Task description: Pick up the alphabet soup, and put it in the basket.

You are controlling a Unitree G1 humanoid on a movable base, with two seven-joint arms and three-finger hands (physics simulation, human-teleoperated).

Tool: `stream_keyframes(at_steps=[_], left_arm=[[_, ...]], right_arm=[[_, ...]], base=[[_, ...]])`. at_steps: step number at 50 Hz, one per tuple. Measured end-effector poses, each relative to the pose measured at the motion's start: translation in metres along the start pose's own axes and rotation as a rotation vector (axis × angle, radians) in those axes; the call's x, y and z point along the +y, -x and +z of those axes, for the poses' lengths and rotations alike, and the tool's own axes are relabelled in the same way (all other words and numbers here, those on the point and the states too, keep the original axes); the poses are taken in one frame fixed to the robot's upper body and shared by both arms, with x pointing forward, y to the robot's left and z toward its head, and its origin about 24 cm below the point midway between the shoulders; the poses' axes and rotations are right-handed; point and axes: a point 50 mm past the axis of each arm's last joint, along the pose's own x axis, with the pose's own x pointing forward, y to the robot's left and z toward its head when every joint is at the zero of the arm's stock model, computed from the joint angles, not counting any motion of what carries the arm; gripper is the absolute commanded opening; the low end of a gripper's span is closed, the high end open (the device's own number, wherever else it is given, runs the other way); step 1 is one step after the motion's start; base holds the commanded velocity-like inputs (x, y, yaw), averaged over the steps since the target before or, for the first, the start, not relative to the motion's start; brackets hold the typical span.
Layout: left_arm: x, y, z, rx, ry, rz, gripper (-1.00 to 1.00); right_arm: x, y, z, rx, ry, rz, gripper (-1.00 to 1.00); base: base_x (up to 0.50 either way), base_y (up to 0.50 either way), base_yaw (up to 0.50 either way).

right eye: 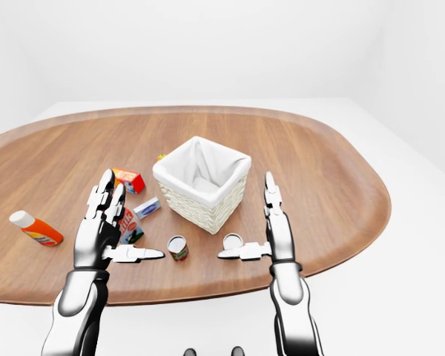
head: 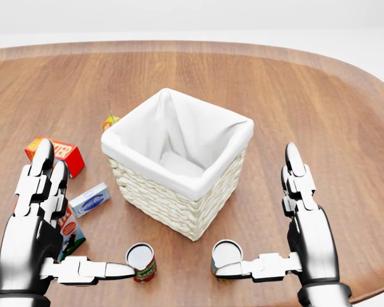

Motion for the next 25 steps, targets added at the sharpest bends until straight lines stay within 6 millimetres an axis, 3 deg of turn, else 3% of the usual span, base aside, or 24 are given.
stream_keyframes(at_steps=[25], left_arm=[[-0.0005, -0.0006, 0.0000, 0.003, -0.003, -0.004, 1.00]], right_arm=[[0.0043, 0.0002, -0.0041, 0.009, 0.012, 0.015, 1.00]], base=[[0.21, 0.00, 0.00]])
